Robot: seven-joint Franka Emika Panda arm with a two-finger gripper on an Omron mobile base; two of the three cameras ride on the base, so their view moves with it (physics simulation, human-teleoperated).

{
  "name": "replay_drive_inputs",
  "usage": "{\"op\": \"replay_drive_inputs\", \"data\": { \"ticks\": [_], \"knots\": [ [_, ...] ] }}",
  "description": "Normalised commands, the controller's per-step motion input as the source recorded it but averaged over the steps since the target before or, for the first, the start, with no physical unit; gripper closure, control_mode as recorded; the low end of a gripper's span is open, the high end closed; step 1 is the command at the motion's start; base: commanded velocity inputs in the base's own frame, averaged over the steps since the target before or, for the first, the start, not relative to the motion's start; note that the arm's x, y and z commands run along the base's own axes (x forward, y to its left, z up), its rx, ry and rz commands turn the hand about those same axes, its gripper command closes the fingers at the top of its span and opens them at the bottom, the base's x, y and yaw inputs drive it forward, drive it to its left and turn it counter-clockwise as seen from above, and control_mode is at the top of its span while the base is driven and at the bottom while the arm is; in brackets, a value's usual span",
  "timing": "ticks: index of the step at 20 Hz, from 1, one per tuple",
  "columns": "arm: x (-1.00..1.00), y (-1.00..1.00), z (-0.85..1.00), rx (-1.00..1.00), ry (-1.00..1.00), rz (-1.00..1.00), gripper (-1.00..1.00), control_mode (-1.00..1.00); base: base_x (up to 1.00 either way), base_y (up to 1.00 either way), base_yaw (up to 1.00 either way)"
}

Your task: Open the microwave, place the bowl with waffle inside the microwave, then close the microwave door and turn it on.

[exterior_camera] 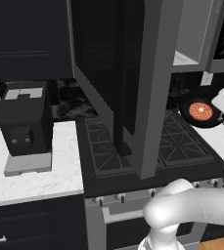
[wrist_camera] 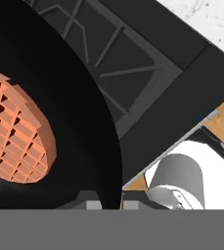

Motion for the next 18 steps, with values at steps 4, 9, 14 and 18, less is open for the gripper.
{"op": "replay_drive_inputs", "data": {
  "ticks": [4, 9, 14, 18],
  "knots": [
    [-0.37, 0.18, 0.77, 0.02, 0.01, 0.0, 1.0, -1.0, 0.0, 0.0, 0.0],
    [-0.36, 0.27, 0.75, 0.05, 0.0, -0.03, 1.0, -1.0, 0.0, 0.0, 0.0],
    [-0.36, 0.73, 0.43, 0.02, -0.09, -0.12, 1.0, -1.0, 0.0, 0.0, 0.0],
    [-0.21, 0.97, 0.24, 0.0, -0.21, -0.15, 1.0, -1.0, 0.0, 0.0, 0.0]
  ]
}}
